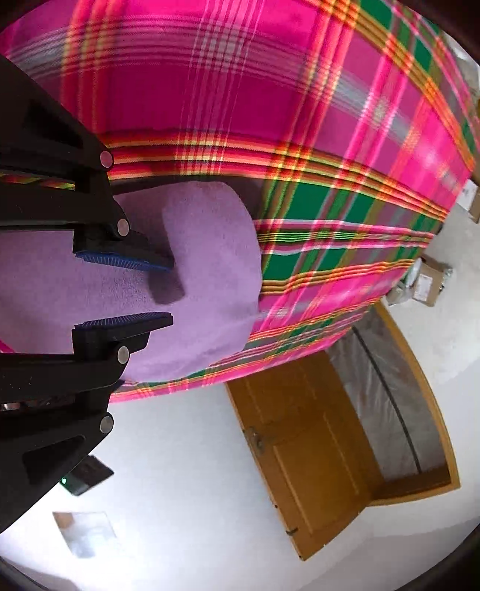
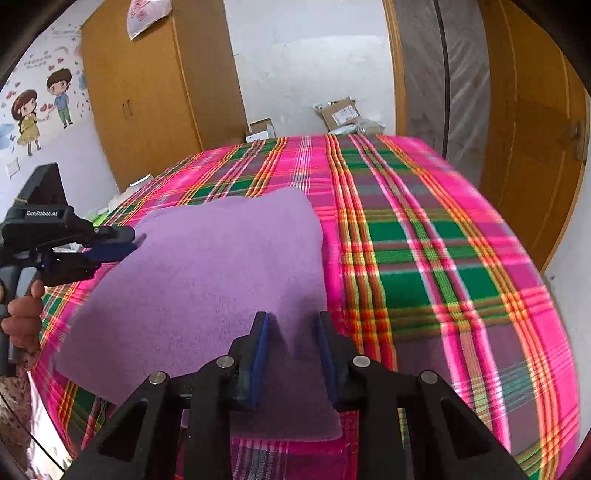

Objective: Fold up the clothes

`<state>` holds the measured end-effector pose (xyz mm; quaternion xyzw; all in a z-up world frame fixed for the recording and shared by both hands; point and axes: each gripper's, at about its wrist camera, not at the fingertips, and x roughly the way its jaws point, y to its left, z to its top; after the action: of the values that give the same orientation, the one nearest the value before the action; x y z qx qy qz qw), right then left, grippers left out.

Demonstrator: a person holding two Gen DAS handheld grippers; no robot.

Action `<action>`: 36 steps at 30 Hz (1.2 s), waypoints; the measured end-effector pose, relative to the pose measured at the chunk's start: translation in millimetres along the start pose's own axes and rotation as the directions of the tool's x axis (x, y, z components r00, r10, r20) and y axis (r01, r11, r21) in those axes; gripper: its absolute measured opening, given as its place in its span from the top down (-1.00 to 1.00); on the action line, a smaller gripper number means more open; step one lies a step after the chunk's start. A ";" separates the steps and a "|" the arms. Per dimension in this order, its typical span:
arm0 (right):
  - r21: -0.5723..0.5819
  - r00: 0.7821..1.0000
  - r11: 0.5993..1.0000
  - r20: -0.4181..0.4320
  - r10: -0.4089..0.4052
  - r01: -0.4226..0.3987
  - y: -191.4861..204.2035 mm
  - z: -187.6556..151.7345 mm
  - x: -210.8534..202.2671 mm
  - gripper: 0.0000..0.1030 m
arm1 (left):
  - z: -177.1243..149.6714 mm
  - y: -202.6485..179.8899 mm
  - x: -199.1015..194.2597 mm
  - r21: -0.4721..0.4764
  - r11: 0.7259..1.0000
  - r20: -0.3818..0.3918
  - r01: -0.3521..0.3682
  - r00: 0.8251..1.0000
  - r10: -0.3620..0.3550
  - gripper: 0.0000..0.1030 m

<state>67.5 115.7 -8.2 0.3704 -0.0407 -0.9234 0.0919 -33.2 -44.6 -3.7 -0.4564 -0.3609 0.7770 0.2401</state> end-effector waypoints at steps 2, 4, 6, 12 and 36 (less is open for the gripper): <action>-0.001 1.000 1.000 -0.013 0.003 -0.003 -1.2 0.9 1.2 0.47 | 3.0 4.2 2.9 -0.002 1.000 -0.013 0.018 1.000 -0.018 0.55; -0.010 0.999 1.000 -0.037 0.000 0.000 -0.3 4.5 2.9 0.47 | 7.4 6.1 3.9 -0.021 0.999 -0.026 0.027 0.999 -0.028 0.55; -0.019 0.999 1.000 -0.050 0.005 -0.006 2.6 17.5 1.2 0.47 | 12.1 3.1 3.3 -0.038 0.999 -0.036 0.010 0.999 -0.012 0.55; -0.023 0.999 0.999 -0.019 0.031 -0.031 6.5 53.2 10.1 0.47 | 33.8 -12.0 5.1 0.013 0.999 -0.007 -0.031 0.999 0.031 0.55; 0.172 0.971 0.970 -0.138 0.196 -0.171 -45.6 40.9 23.3 -0.22 | 0.1 11.3 -21.1 0.033 0.996 -0.058 -0.081 0.995 0.083 0.38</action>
<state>16.3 156.0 -1.0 0.4412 -0.1412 -0.8734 0.1501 -24.0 -66.4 -1.1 -0.4901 -0.3229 0.7776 0.2256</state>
